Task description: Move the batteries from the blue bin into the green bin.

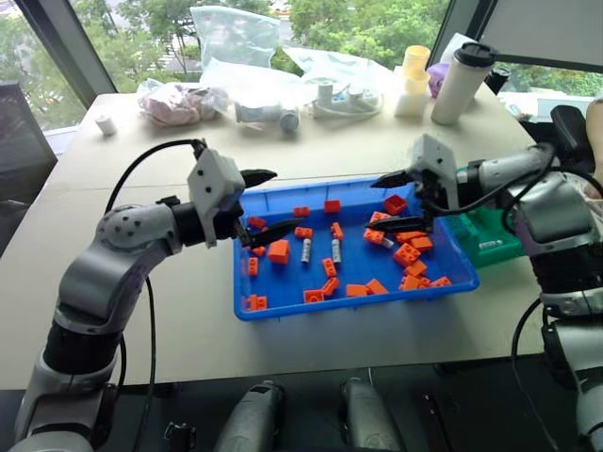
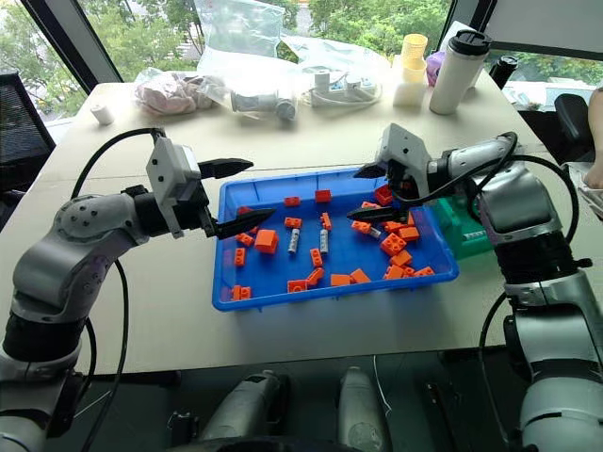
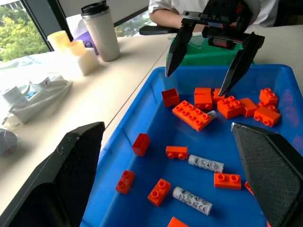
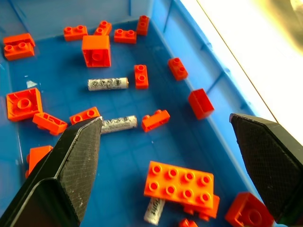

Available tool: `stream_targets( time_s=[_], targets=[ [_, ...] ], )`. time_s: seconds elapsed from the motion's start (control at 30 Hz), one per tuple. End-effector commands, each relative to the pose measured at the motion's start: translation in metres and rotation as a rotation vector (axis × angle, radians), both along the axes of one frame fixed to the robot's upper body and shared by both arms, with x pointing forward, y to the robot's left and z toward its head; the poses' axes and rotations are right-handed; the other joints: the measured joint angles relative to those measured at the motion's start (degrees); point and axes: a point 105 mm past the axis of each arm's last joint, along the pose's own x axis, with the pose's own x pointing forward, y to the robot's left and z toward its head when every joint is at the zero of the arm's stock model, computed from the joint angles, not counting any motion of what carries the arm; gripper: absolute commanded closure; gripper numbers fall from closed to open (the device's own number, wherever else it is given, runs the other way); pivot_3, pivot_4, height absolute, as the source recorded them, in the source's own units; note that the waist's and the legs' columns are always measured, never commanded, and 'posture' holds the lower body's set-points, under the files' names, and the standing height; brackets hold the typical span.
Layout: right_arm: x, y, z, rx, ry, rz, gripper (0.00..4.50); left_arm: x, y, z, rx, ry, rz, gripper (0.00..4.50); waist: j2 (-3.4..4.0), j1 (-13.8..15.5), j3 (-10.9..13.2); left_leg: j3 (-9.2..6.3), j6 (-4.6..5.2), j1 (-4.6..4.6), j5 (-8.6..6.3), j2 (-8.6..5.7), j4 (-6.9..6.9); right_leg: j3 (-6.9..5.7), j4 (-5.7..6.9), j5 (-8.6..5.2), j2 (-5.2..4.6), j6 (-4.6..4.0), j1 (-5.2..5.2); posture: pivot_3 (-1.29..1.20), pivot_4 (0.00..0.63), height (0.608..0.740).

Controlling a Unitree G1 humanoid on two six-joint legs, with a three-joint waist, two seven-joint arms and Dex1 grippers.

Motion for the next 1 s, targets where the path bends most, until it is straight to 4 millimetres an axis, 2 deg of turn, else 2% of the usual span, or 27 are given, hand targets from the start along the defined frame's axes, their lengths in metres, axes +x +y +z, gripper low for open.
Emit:
stream_targets(
  time_s=[0.03,0.2,0.27,0.4,0.5,0.63,0.87,1.0],
  targets=[
    [0.001,0.023,0.006,0.023,-0.036,0.041,0.09,-0.003,0.012,0.002,0.016,-0.028,0.048,0.00,0.00,0.0,0.0,-0.01,0.00,0.00,0.00,0.00,0.00,0.00,0.00,0.00,0.00,0.00,0.00,0.00,0.150,0.740],
    [-0.009,0.054,-0.006,0.031,-0.015,0.111,0.09,-0.009,0.034,-0.010,0.054,0.006,0.115,0.00,0.00,0.1,0.0,-0.04,-0.01,-0.02,0.00,0.00,0.01,0.00,0.01,0.00,0.00,0.00,-0.03,0.00,0.150,0.740],
    [-0.010,0.066,-0.017,0.023,-0.004,0.116,0.09,-0.010,0.045,-0.017,0.073,0.018,0.164,0.00,0.00,0.0,0.0,-0.06,-0.01,-0.02,0.00,0.00,-0.01,0.00,0.01,0.00,0.00,0.00,-0.03,0.00,0.150,0.740],
    [-0.013,0.085,-0.031,0.014,0.028,0.118,0.09,-0.010,0.056,-0.013,0.055,0.018,0.207,0.00,0.00,0.1,0.0,-0.07,-0.01,-0.02,0.00,0.00,-0.01,-0.02,0.02,0.00,0.01,0.00,-0.03,0.00,0.150,0.740],
    [-0.012,0.089,-0.051,-0.022,0.052,0.105,0.09,-0.007,0.059,-0.019,0.097,0.013,0.220,0.00,0.00,0.2,0.0,-0.07,-0.01,-0.02,0.00,-0.02,-0.01,-0.01,0.02,0.00,0.00,0.00,-0.03,0.00,0.150,0.740],
    [-0.013,0.096,-0.066,-0.028,0.088,0.100,0.09,-0.008,0.059,-0.015,0.086,0.009,0.215,0.00,0.00,0.0,0.0,-0.08,-0.01,-0.01,0.00,-0.02,-0.01,-0.02,0.02,0.00,0.00,0.00,-0.02,0.00,0.150,0.740],
    [-0.007,0.096,-0.083,-0.044,0.109,0.061,0.09,-0.010,0.058,-0.017,0.100,0.014,0.215,0.00,0.00,-0.1,0.0,-0.07,-0.02,-0.01,0.01,-0.01,-0.04,-0.02,0.05,0.00,0.02,0.00,-0.07,0.00,0.150,0.740],
    [-0.002,0.097,-0.085,-0.046,0.100,0.039,0.09,-0.010,0.055,-0.017,0.095,0.012,0.213,0.00,0.00,-0.1,0.0,-0.07,-0.02,-0.01,0.01,-0.01,-0.04,-0.01,0.05,0.00,0.02,0.00,-0.07,0.00,0.150,0.740]
  ],
)
